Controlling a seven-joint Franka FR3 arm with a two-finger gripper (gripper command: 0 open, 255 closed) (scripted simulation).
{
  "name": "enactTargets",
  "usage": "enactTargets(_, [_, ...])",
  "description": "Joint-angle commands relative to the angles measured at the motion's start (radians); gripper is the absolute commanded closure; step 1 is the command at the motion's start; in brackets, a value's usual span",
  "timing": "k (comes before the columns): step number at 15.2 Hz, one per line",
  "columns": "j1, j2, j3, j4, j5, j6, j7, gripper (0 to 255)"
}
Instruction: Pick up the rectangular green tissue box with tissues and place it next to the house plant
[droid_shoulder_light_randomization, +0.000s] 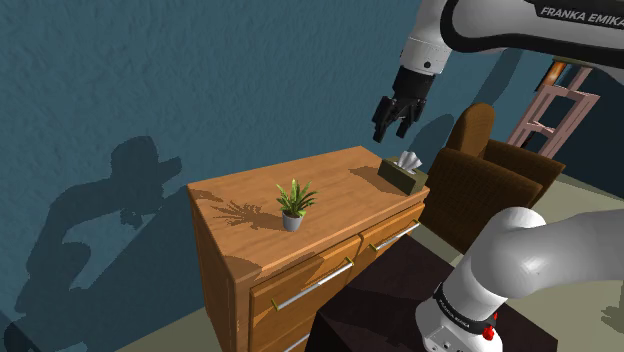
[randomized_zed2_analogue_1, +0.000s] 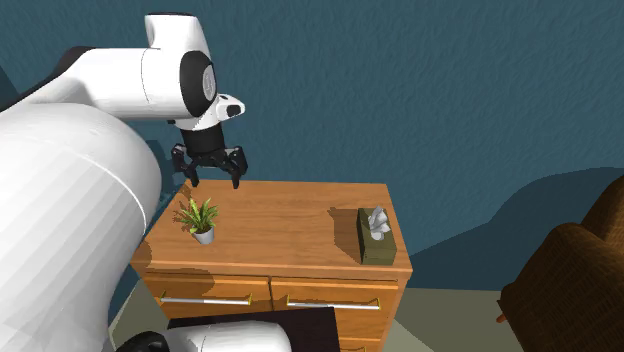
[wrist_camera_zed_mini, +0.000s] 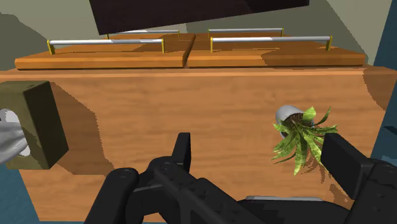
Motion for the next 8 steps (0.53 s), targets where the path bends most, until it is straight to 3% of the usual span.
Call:
enactTargets(1, [0.000, 0.000, 0.000, 0.000, 0.000, 0.000, 0.000, 0])
enactTargets(8, [-0.058, 0.017, -0.182, -0.064, -0.037, 0.134, -0.153, 0])
